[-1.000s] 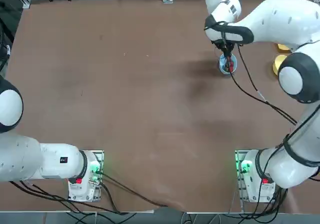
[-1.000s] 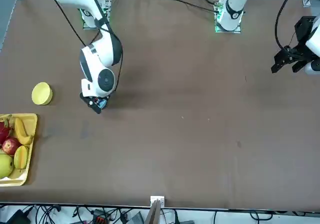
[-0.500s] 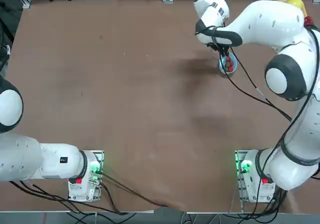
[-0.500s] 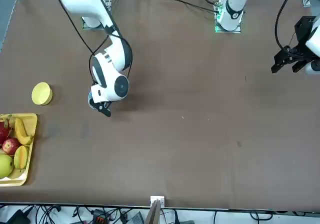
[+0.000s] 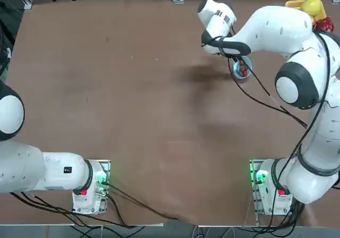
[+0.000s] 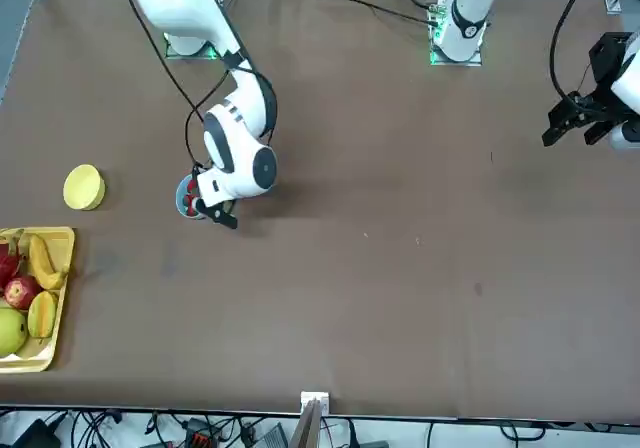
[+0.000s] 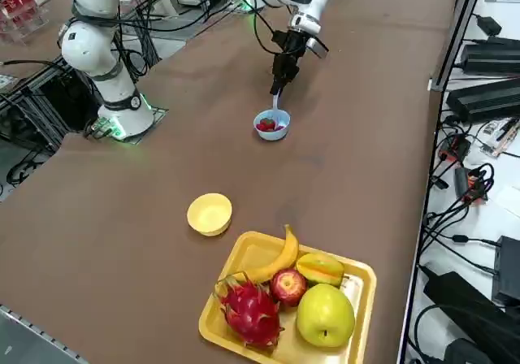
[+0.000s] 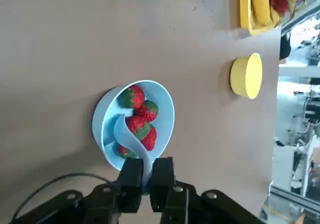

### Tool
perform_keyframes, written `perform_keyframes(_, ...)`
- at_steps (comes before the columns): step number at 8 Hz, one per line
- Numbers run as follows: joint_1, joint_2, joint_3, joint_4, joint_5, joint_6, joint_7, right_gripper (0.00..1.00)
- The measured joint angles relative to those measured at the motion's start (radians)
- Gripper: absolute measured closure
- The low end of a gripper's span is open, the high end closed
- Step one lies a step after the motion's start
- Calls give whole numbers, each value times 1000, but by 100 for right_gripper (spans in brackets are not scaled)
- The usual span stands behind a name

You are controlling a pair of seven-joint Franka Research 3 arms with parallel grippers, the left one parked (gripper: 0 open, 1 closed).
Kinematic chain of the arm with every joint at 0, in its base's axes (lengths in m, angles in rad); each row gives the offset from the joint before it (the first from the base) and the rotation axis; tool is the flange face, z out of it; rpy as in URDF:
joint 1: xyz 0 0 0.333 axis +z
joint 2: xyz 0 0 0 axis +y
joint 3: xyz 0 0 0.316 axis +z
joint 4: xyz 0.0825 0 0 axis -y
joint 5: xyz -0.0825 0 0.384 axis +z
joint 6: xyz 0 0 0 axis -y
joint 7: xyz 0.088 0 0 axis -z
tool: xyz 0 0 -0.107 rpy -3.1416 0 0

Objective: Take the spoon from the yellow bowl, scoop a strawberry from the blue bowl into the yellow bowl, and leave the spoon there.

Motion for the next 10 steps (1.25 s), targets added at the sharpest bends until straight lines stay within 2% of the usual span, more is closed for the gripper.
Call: perform_keyframes(10, 135, 114, 0, 7, -199, -81, -31, 88)
